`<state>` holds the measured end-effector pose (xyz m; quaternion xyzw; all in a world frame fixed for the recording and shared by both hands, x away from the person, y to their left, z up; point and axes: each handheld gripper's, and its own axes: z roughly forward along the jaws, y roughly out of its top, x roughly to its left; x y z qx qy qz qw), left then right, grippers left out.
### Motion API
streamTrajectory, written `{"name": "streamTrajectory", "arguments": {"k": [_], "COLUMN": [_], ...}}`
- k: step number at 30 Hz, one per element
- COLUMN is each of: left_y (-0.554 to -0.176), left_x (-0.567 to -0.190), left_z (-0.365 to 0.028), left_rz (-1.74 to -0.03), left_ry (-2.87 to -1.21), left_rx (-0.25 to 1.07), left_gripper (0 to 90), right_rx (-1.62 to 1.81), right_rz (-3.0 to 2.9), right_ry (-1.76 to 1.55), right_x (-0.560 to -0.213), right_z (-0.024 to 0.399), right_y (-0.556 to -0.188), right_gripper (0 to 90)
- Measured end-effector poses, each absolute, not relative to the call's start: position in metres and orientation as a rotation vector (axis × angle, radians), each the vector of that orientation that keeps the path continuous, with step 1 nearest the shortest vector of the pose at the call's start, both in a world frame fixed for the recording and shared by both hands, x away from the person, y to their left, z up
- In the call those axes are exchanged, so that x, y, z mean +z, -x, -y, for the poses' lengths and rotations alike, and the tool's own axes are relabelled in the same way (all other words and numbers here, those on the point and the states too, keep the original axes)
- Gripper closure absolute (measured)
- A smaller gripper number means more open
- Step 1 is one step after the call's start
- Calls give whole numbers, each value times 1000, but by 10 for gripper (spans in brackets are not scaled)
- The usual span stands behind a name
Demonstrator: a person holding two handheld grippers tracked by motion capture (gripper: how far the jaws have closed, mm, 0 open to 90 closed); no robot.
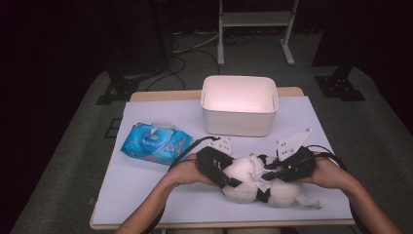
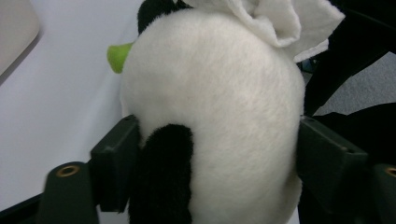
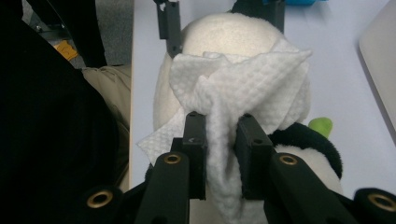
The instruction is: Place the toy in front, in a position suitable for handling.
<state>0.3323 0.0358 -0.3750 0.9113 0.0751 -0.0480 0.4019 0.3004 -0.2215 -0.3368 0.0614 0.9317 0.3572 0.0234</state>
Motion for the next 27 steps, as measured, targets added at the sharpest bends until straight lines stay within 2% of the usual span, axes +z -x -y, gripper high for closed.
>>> {"name": "streamTrajectory", "arguments": {"k": [2,17,27], "left_y": [-333,-329,-331], "left_x": [-373,-365,-368], "left_z": [-36,-28,-31], "left_rz": [-211,-171,-186], "left_ry": [-2305,-2336,-2326], "left_rx": [-117,-54,-66], "left_gripper": [266,267,264], "right_rx": [1109,1115,992], "right_rz": [-2868,-2867,-2899], "right_ry": [-173,-102,-202], "right_x": [-334,-316,-318], "right_z": [219,183,211], "right_y": [-301,-314,-312], "right_gripper": [754,753,753]}}
